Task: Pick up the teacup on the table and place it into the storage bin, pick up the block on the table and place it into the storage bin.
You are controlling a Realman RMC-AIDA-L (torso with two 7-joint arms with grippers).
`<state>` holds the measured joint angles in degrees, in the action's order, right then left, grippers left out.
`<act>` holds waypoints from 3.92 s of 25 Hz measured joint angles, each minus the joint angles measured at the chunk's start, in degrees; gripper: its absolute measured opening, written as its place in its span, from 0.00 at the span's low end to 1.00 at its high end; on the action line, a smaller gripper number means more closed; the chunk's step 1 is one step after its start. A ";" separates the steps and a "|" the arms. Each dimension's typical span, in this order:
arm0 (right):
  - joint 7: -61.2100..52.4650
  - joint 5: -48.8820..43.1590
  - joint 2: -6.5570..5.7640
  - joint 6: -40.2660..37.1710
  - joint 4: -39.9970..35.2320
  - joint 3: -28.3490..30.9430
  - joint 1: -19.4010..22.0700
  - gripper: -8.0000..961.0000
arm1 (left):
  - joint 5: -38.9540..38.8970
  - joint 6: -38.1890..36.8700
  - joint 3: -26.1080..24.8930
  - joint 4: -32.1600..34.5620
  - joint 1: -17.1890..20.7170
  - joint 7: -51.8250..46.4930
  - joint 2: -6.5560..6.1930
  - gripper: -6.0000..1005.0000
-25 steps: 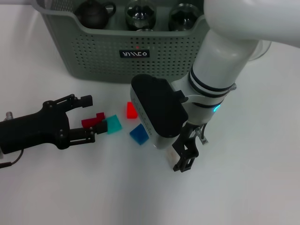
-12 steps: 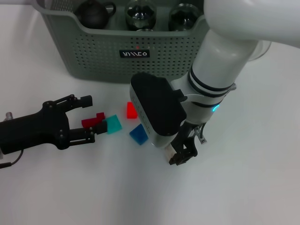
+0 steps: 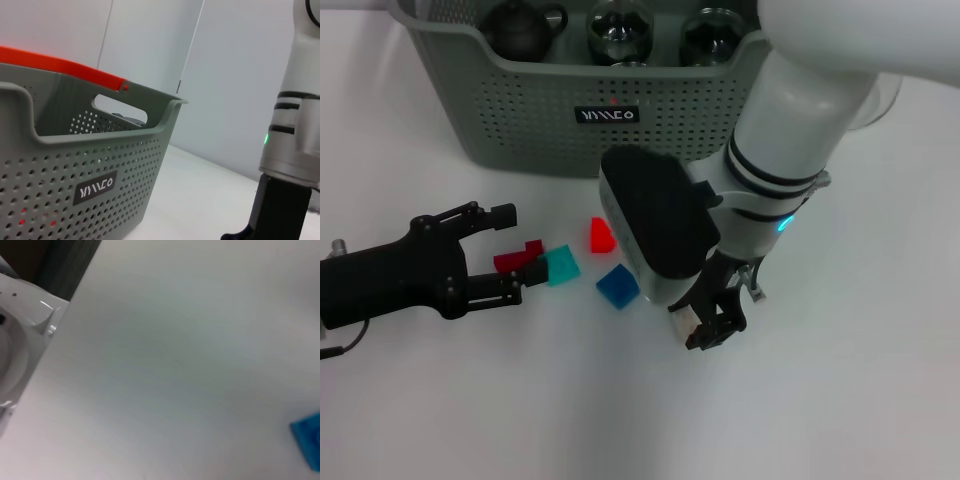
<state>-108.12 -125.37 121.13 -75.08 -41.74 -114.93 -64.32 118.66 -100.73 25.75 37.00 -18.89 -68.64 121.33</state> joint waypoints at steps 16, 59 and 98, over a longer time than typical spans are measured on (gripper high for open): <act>-5.94 -10.91 -1.64 -33.40 -17.27 40.61 4.03 0.47 | 0.06 -1.54 0.03 2.36 0.46 0.34 -0.85 0.88; -28.51 -27.78 -2.10 4.61 -2.41 48.14 -9.18 0.58 | 0.26 -1.00 0.53 2.45 0.79 1.85 -0.83 0.88; 3.86 10.18 -3.95 -35.83 -21.65 66.58 34.38 0.85 | 16.88 -2.60 8.74 21.95 -5.71 -11.47 -1.38 0.88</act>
<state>-104.26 -115.19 117.18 -110.91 -63.39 -48.36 -29.94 135.54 -103.33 34.49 58.95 -24.60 -80.12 119.95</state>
